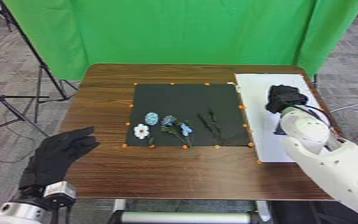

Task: Arrange flowers

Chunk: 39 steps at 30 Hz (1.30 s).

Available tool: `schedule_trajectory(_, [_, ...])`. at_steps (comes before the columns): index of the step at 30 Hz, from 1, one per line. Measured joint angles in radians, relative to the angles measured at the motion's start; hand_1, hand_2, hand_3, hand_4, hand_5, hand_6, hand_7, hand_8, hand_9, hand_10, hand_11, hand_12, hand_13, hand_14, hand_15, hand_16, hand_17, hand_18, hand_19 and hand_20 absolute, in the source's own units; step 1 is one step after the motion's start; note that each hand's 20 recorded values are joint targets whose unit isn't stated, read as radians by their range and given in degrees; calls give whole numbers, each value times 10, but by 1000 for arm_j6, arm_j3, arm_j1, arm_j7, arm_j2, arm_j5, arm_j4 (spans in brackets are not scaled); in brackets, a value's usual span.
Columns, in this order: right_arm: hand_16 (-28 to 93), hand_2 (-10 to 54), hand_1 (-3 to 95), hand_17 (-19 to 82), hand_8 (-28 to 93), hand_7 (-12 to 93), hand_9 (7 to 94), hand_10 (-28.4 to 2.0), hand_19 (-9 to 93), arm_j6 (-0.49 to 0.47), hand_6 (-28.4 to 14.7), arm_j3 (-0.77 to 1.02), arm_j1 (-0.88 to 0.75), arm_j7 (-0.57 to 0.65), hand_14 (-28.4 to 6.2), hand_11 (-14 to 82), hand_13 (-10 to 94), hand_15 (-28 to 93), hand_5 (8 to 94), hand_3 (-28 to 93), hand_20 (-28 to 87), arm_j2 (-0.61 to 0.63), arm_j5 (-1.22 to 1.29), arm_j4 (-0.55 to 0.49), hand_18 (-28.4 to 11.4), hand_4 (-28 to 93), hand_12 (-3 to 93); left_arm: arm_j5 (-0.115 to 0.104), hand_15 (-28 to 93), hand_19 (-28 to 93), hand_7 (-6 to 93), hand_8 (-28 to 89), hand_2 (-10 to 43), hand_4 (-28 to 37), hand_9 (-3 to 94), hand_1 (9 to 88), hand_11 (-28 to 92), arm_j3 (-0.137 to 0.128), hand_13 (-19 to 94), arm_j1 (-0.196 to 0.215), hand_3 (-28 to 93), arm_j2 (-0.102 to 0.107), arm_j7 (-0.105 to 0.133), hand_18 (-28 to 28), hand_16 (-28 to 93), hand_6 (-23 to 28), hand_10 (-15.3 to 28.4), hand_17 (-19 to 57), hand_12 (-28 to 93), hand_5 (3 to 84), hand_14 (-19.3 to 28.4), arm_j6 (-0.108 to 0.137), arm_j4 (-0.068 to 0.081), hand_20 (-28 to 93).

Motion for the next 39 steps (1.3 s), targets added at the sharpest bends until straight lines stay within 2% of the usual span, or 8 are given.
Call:
schedule_trajectory(8, [221, -95, 560, 305, -15, 321, 882, -43, 821, -1, 13, -87, 119, -81, -27, 151, 783, 770, 774, 784, 50, -113, 5, -53, -155, -283, 375, 1, 639, 598, 145, -90, 42, -157, 441, 295, 434, 4, 300, -3, 796, 1, 0, 209, -138, 164, 230, -94, 108, 535, 277, 0, 0, 138])
schedule_trajectory(13, [222, -95, 560, 303, -14, 321, 881, -44, 822, -5, 13, -101, 127, -105, -28, 152, 783, 771, 773, 783, 48, -210, -5, -71, -156, -283, 375, -1, 640, 598, 146, -90, 43, -159, 441, 296, 435, 3, 301, -1, 796, 7, 6, 209, -138, 164, 231, -94, 108, 534, 277, 4, 0, 138])
schedule_trajectory(18, [223, -95, 558, 298, -13, 323, 881, -44, 818, 5, 13, -145, 105, -125, -29, 152, 779, 769, 771, 784, 45, -269, -38, -79, -155, -283, 376, 0, 640, 598, 145, -90, 43, -159, 441, 296, 436, -3, 301, -2, 796, 11, 2, 209, -138, 164, 230, -94, 108, 535, 277, 3, 0, 138])
schedule_trajectory(22, [222, -95, 557, 292, -15, 323, 876, -46, 814, 5, 14, -158, 68, -125, -32, 151, 774, 765, 767, 784, 43, -290, -57, -80, -155, -283, 376, 0, 640, 598, 145, -90, 43, -159, 442, 295, 435, -6, 301, -6, 797, 9, -6, 209, -138, 164, 230, -94, 108, 534, 277, 2, 1, 138])
schedule_trajectory(30, [219, -95, 554, 279, -22, 331, 865, -52, 806, 12, 15, -166, 47, -97, -37, 149, 762, 755, 758, 788, 42, -296, -48, -38, -157, -283, 374, -8, 640, 598, 146, -89, 44, -159, 441, 297, 435, 4, 301, -7, 795, 20, 9, 209, -138, 164, 230, -94, 109, 536, 277, 5, 3, 138])
schedule_trajectory(39, [217, -95, 556, 271, -26, 332, 858, -54, 801, 54, 15, -156, 55, -69, -40, 148, 757, 749, 748, 788, 45, -299, 15, -37, -158, -283, 369, -8, 639, 598, 146, -89, 43, -159, 441, 295, 435, 9, 301, -18, 796, 20, 5, 209, -137, 164, 230, -93, 110, 536, 276, 4, 5, 138])
